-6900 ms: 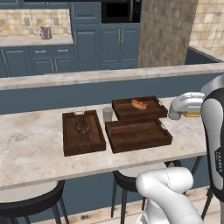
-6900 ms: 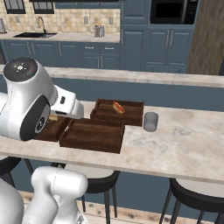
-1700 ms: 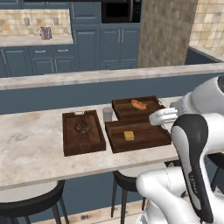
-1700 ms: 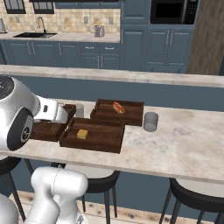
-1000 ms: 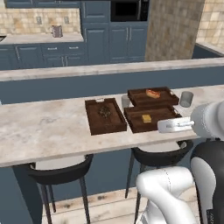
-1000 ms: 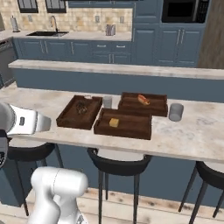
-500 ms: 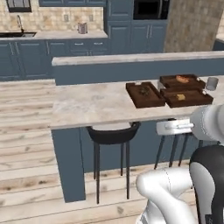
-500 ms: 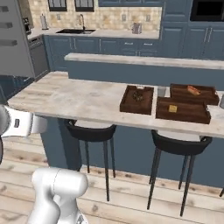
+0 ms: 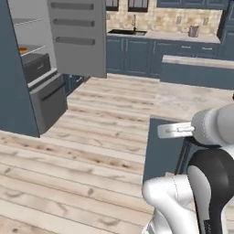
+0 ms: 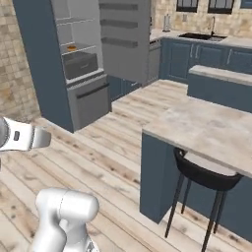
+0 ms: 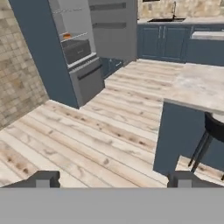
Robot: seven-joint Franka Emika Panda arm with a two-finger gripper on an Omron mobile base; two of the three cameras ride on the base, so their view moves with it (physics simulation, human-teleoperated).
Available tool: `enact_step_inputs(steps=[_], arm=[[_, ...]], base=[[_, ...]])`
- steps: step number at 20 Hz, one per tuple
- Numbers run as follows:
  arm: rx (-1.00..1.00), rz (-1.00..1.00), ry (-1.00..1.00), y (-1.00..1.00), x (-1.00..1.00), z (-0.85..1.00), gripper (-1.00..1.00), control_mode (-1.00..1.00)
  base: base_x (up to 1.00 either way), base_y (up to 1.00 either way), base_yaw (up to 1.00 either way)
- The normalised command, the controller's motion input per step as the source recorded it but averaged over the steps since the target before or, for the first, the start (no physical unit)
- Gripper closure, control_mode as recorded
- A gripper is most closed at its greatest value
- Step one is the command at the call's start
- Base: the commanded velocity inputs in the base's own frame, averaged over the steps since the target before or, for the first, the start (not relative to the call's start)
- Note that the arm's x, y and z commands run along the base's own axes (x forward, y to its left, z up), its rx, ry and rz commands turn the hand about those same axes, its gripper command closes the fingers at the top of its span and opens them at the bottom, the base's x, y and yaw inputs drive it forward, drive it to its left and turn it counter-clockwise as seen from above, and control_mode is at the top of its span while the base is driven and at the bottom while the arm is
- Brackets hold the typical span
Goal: Take the cake and donut from the fridge and place them on the empty tray on the dining counter.
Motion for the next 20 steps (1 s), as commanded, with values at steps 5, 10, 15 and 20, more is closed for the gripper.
enact_step_inputs(steps=[5,10,15,20], arm=[[0.0,0.0,0.0,0.0,0.0,0.0,-1.0,1.0],[0.0,0.0,0.0,0.0,0.0,0.0,-1.0,1.0],[0.0,0.0,0.0,0.0,0.0,0.0,-1.0,1.0],[0.0,0.0,0.0,0.0,0.0,0.0,-1.0,1.0]], base=[[0.58,0.74,0.57],[1.0,0.41,0.09],[1.0,0.0,0.02],[1.0,0.07,0.0]])
